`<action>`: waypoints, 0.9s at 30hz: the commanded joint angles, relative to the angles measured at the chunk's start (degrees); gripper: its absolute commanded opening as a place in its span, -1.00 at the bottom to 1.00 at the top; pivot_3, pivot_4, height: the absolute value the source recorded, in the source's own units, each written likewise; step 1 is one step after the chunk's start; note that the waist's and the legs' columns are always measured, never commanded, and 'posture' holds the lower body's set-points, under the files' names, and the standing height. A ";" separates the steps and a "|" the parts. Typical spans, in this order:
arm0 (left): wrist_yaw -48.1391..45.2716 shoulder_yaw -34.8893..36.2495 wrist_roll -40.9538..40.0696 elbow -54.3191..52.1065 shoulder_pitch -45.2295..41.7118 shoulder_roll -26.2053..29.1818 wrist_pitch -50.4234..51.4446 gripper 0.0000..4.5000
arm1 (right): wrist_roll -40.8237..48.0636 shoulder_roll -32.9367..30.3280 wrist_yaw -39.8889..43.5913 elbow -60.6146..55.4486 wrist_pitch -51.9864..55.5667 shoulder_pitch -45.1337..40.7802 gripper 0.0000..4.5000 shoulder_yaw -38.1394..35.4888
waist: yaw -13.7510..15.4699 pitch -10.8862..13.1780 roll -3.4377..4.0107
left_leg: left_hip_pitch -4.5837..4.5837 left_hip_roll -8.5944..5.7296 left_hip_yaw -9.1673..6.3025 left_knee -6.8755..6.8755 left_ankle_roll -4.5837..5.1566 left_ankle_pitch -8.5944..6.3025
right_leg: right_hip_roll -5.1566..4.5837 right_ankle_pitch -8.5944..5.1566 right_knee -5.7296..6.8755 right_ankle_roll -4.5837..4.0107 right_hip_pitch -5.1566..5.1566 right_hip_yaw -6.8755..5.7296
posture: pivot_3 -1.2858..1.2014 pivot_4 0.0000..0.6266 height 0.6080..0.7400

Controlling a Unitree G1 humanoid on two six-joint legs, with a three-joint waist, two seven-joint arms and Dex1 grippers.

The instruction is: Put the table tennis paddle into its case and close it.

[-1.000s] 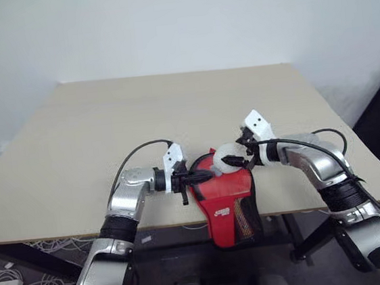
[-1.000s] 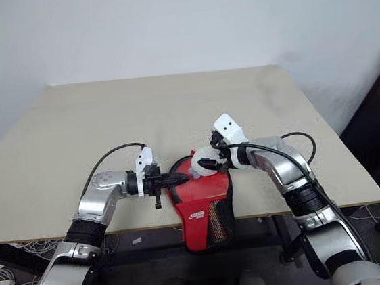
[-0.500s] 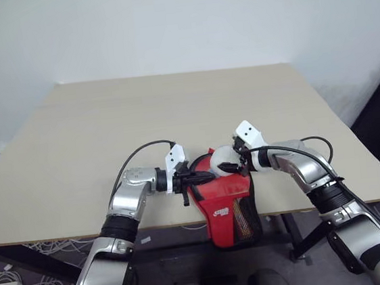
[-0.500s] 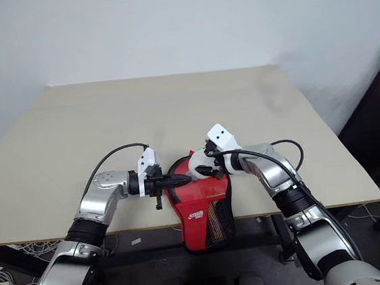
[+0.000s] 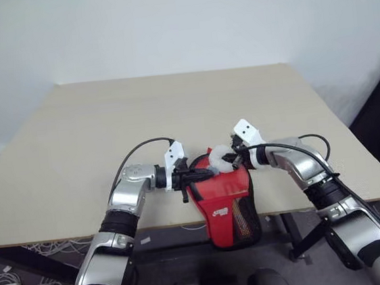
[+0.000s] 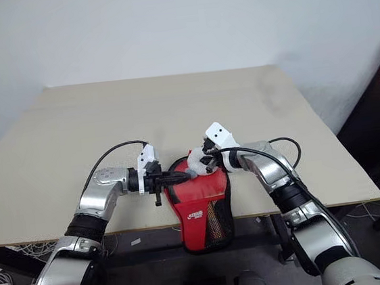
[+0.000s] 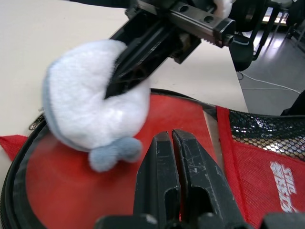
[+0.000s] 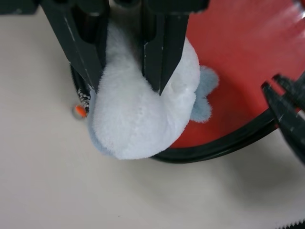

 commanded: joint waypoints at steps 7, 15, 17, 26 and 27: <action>1.43 -0.19 0.26 3.12 -2.95 -2.82 -1.77 -1.00 | -2.47 2.13 -2.00 14.50 -6.95 -9.03 -0.89 -2.49 | -0.11 0.00 0.01 | -0.01 -0.01 0.00 0.01 0.00 0.00 | 0.00 0.03 0.01 -0.03 0.01 0.01 | 0.03 -1.00 1.00; 5.62 -0.39 3.02 8.79 -4.30 -5.55 -7.22 -1.00 | -3.38 4.43 -2.71 24.12 -11.66 -13.62 -0.89 -3.92 | -0.59 0.00 0.01 | -0.01 -0.01 -0.02 0.01 0.01 0.01 | 0.01 0.07 0.02 -0.09 0.01 0.01 | 0.03 -1.00 1.00; 7.82 -0.36 4.04 11.15 -5.40 -6.42 -8.17 -1.00 | -3.66 4.97 -2.62 25.03 -12.21 -14.08 -0.89 -4.15 | -0.60 0.00 0.01 | -0.01 -0.01 -0.02 0.00 0.01 0.01 | 0.01 0.07 0.03 -0.10 0.00 0.01 | 0.03 -1.00 1.00; 11.46 -2.49 9.25 18.92 -7.28 -7.93 -11.10 -1.00 | -4.23 5.65 -2.30 24.31 -12.20 -13.62 -0.89 -4.31 | -0.62 -0.01 0.02 | -0.01 -0.01 -0.03 0.00 0.01 0.01 | 0.03 0.07 0.05 -0.09 0.00 0.02 | 0.03 -1.00 1.00; 11.00 -2.73 9.54 18.96 -7.13 -7.88 -10.76 -1.00 | -4.29 5.61 -2.32 24.19 -12.18 -13.53 -0.89 -4.33 | -0.62 -0.02 0.04 | 0.00 -0.01 -0.03 0.00 0.01 0.01 | 0.03 0.07 0.05 -0.09 0.00 0.02 | 0.03 -1.00 1.00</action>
